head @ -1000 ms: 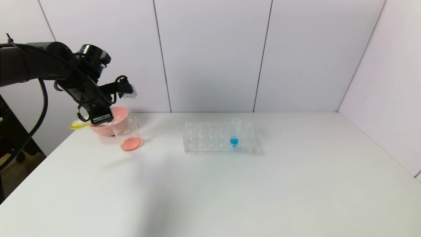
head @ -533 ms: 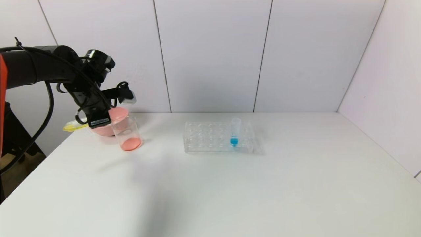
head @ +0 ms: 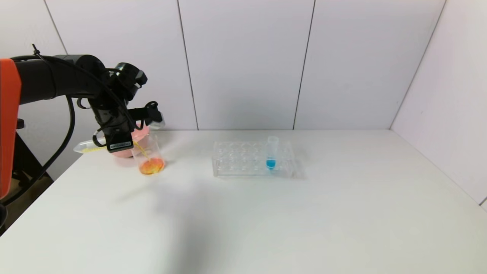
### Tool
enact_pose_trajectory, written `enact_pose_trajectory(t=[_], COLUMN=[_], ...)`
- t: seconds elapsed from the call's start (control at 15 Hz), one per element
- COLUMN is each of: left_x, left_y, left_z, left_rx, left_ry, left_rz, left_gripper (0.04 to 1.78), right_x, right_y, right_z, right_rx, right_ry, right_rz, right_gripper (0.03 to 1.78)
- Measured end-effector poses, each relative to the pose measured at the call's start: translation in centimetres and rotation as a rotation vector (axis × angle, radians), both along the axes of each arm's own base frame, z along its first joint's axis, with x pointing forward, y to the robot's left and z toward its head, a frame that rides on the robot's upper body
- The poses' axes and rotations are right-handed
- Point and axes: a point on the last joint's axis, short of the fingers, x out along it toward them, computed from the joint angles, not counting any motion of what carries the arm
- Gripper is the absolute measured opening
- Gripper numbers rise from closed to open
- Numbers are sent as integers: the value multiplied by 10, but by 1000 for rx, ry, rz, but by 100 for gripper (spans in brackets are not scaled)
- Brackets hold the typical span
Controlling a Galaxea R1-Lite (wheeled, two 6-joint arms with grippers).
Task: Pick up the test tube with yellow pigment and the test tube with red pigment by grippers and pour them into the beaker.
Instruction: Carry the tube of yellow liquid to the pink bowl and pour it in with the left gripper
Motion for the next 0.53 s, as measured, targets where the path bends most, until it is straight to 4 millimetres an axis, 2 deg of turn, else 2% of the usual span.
enact_pose_trajectory(t=[0.53], left_x=[0], left_y=[-20], left_z=[-7], left_rx=[169], left_ry=[23], left_rz=[15], left_gripper=[45], right_x=[0], right_y=[0], right_z=[0], right_rx=[0], right_ry=[0], right_rz=[0], right_gripper=[171])
